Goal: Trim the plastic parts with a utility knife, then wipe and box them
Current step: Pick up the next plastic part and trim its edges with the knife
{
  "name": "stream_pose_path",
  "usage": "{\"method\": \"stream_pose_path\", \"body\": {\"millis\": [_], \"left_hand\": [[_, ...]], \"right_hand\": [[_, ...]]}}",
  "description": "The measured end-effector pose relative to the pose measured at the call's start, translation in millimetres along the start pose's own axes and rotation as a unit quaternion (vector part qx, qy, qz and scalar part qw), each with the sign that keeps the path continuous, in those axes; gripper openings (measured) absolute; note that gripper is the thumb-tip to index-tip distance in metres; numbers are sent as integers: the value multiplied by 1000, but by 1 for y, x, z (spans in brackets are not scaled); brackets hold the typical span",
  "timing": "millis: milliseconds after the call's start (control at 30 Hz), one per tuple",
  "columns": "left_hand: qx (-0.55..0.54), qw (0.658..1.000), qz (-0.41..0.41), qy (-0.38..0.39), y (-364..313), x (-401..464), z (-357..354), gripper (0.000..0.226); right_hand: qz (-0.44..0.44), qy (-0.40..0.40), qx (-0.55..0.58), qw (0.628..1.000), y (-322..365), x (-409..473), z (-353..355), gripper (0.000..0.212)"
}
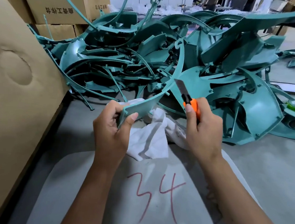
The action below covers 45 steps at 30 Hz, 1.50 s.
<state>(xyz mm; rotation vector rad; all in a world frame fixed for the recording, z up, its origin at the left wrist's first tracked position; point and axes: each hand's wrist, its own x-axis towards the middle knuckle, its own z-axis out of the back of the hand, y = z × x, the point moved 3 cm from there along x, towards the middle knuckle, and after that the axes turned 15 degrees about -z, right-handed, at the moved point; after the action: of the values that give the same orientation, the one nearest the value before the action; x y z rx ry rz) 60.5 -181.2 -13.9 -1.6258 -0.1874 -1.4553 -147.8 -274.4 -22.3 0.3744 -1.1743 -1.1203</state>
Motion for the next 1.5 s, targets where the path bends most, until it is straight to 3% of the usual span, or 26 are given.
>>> {"method": "stream_pose_path", "body": {"millis": [200, 333, 433, 667, 767, 900, 1200, 1333, 1500], "left_hand": [[-35, 998, 20, 40, 5, 5, 10, 20], [-66, 997, 40, -25, 9, 6, 17, 30], [-7, 996, 59, -69, 16, 3, 22, 24], [86, 991, 35, -94, 16, -4, 18, 17], [106, 991, 10, -81, 15, -2, 15, 19], [114, 991, 9, -70, 14, -4, 12, 23], [72, 987, 32, -143, 28, 0, 34, 26], [15, 984, 58, -169, 33, -1, 36, 21], [-51, 979, 76, -184, 42, 0, 44, 34]], "right_hand": [[-64, -53, -22, 996, -19, 16, 10, 28], [-107, -59, -25, 992, -28, 20, 13, 28], [-48, -74, 28, 996, -12, 12, 13, 26], [71, 98, 11, 993, 47, -33, -24, 18], [118, 129, -13, 985, 64, -49, -32, 20], [106, 143, -54, 983, 59, -46, -36, 24], [-8, 37, -57, 998, 12, -12, -13, 26], [-4, 16, -48, 999, 5, -2, -3, 26], [-27, -9, -26, 999, -5, 7, 7, 30]]}}
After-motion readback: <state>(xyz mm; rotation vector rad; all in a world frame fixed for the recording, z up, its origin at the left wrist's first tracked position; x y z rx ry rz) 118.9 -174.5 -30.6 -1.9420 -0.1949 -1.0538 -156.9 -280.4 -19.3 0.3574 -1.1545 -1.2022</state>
